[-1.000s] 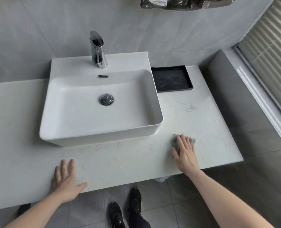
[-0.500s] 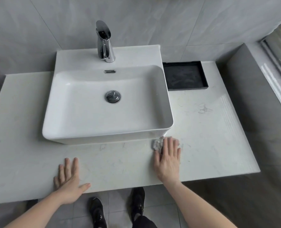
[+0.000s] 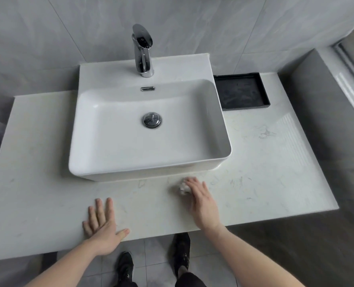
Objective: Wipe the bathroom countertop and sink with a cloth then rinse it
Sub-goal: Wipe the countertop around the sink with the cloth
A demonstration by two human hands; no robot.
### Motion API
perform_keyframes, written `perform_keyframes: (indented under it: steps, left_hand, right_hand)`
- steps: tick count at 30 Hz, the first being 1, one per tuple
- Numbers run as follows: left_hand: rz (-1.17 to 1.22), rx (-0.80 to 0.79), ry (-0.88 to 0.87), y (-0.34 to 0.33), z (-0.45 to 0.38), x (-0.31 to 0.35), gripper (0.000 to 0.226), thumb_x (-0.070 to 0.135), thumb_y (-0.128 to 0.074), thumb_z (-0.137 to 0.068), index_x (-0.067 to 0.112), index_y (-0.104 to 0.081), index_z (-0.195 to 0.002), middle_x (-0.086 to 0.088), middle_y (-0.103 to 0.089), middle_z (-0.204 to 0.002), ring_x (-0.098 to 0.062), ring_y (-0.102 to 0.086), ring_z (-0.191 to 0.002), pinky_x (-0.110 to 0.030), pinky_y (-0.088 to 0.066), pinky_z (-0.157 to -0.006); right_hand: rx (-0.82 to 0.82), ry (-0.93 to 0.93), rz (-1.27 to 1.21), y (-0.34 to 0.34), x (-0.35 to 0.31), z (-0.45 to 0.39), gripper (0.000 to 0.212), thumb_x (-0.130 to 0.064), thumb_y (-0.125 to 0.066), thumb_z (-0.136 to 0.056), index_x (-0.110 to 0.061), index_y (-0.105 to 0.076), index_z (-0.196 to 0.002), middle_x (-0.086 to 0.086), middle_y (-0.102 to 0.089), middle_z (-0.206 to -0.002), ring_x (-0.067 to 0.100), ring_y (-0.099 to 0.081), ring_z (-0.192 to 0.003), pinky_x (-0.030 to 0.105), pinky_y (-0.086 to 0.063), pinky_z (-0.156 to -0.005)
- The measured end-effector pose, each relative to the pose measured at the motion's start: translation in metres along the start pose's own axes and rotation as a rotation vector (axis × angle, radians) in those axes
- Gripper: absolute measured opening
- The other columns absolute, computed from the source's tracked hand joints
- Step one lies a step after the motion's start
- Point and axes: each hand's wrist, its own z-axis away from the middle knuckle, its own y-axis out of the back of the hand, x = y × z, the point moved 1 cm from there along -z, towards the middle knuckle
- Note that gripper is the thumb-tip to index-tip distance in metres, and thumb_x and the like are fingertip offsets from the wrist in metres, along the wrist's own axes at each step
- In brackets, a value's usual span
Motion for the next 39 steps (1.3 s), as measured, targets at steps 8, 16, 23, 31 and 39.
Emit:
perform_keyframes:
  steps: [8,16,23,31,39]
  left_hand:
    - [0.032,0.036,-0.026,-0.004,-0.003,-0.005,0.124,0.063,-0.056,-0.090,0.023,0.053,-0.132,-0.004,0.065,-0.138,-0.037,0.047,-0.139,-0.062,0.013,-0.117]
    - [0.025,0.079,-0.083,-0.011,-0.009,-0.012,0.123,0.064,-0.057,-0.088,0.025,0.048,-0.139,-0.005,0.064,-0.140,-0.037,0.049,-0.138,-0.063,0.016,-0.116]
    - [-0.061,0.147,-0.189,-0.010,-0.007,-0.024,0.124,0.068,-0.058,-0.085,0.027,0.045,-0.142,-0.005,0.057,-0.147,-0.035,0.043,-0.143,-0.060,0.014,-0.119]
    - [-0.082,0.289,-0.437,0.026,-0.011,-0.115,0.092,0.055,-0.061,-0.089,0.038,-0.006,-0.161,0.015,0.025,-0.165,-0.019,0.015,-0.154,-0.052,-0.014,-0.125]
    - [-0.131,0.286,-0.110,0.063,-0.034,-0.194,0.121,0.086,-0.055,-0.073,0.040,0.017,-0.158,0.001,0.032,-0.164,-0.039,0.018,-0.153,-0.057,-0.009,-0.122]
  right_hand:
    - [0.303,-0.449,0.143,0.097,0.075,-0.005,0.041,-0.013,-0.041,-0.109,-0.015,-0.050,-0.149,0.002,-0.046,-0.159,0.025,-0.030,-0.155,0.043,-0.016,-0.129]
    - [0.204,-0.496,0.336,-0.010,0.005,-0.001,0.062,-0.031,-0.039,-0.107,-0.022,-0.020,-0.165,-0.002,-0.011,-0.173,0.022,-0.001,-0.161,0.052,-0.002,-0.129]
    - [0.018,-0.025,0.198,-0.131,-0.113,0.010,0.058,-0.023,-0.048,-0.103,-0.024,-0.036,-0.160,-0.006,-0.025,-0.170,0.017,-0.009,-0.160,0.049,-0.013,-0.129]
    - [0.097,-0.088,-0.098,-0.119,-0.126,0.020,0.047,-0.003,-0.050,-0.102,-0.023,-0.058,-0.143,-0.006,-0.052,-0.154,0.012,-0.037,-0.151,0.031,-0.029,-0.125]
    - [0.456,-0.538,0.027,0.013,-0.036,0.045,0.038,-0.017,-0.044,-0.107,-0.024,-0.053,-0.143,0.000,-0.059,-0.146,0.028,-0.057,-0.132,0.043,-0.045,-0.108]
